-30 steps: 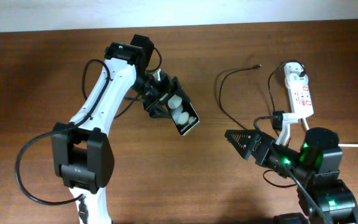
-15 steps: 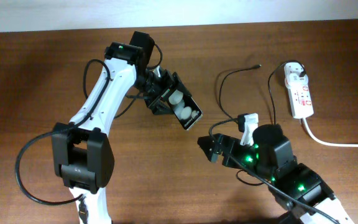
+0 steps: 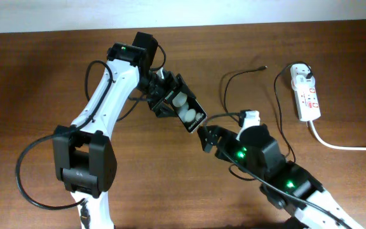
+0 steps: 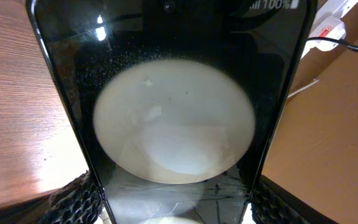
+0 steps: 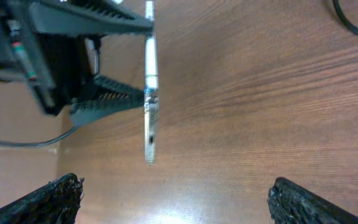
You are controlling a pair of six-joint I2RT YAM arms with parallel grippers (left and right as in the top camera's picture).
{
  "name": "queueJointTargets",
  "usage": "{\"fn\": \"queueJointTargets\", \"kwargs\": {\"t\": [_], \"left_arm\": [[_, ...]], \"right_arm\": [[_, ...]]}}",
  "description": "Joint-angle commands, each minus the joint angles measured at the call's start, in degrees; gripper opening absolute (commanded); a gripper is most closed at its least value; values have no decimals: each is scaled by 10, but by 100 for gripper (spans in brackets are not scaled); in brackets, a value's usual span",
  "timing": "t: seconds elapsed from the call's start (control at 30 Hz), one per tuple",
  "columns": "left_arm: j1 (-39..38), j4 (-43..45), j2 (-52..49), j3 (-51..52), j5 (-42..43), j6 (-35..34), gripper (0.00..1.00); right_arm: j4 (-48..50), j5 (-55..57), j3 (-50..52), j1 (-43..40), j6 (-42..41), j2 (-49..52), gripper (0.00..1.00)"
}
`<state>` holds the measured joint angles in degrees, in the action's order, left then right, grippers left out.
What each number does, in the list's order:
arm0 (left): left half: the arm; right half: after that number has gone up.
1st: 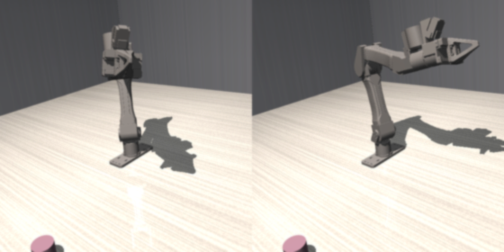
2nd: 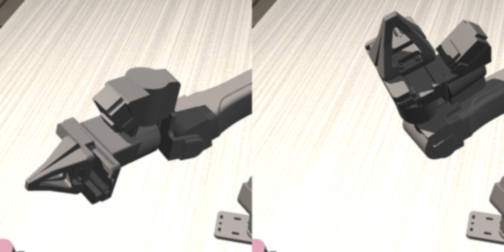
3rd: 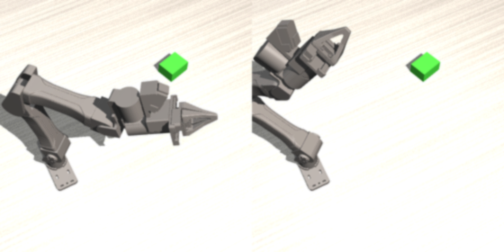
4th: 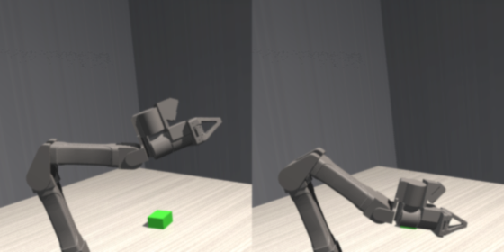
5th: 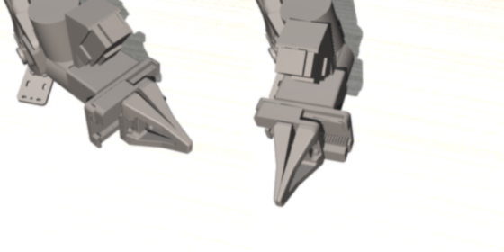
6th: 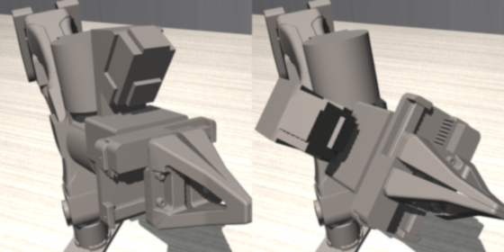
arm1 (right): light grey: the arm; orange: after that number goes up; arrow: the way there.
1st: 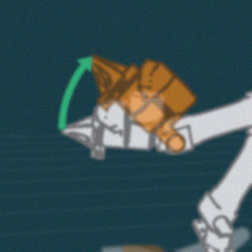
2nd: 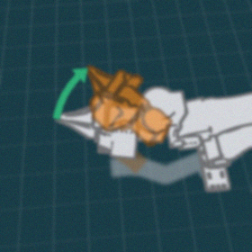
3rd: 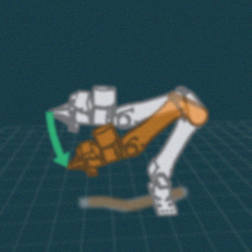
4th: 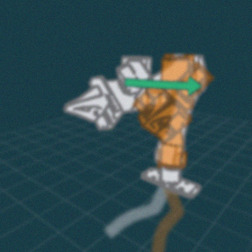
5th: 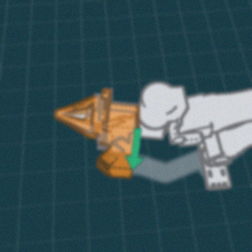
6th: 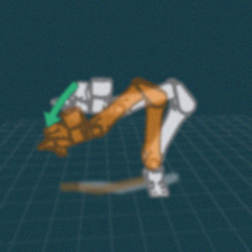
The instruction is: Plug charger to phone and switch on socket
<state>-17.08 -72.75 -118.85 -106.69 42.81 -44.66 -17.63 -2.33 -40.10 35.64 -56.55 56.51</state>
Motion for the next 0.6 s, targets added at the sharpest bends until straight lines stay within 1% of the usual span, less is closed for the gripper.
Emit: {"fn": "queueJointTargets", "kwargs": {"t": [0.0, 0.1, 0.2, 0.27, 0.3, 0.33, 0.37, 0.4, 0.57], "left_arm": [[-1, 2, 15, 2, 7, -3, 75], [-1, 1, 16, 2, 14, -3, 75], [-1, 1, 16, 2, 47, -11, 75], [-1, 1, 15, 2, 56, -20, 75], [-1, 1, 16, 2, 60, -33, 75], [-1, 1, 16, 2, 60, -38, 75], [-1, 1, 16, 2, 60, -40, 76], [-1, 1, 16, 2, 59, -40, 76], [-1, 1, 16, 2, 37, -39, 76]], "right_arm": [[46, 21, -11, 4, 31, 41, 99], [97, 29, -11, 4, 40, 86, 100], [156, 30, -11, 4, 40, 137, 91], [191, 30, -11, 4, 40, 160, 88], [214, 30, -11, 4, 40, 175, 78], [225, 30, -11, 4, 40, 183, 73], [231, 30, -11, 4, 40, 189, 61], [231, 30, -11, 4, 40, 192, 53], [231, 17, -11, 4, 40, 191, 33]]}}
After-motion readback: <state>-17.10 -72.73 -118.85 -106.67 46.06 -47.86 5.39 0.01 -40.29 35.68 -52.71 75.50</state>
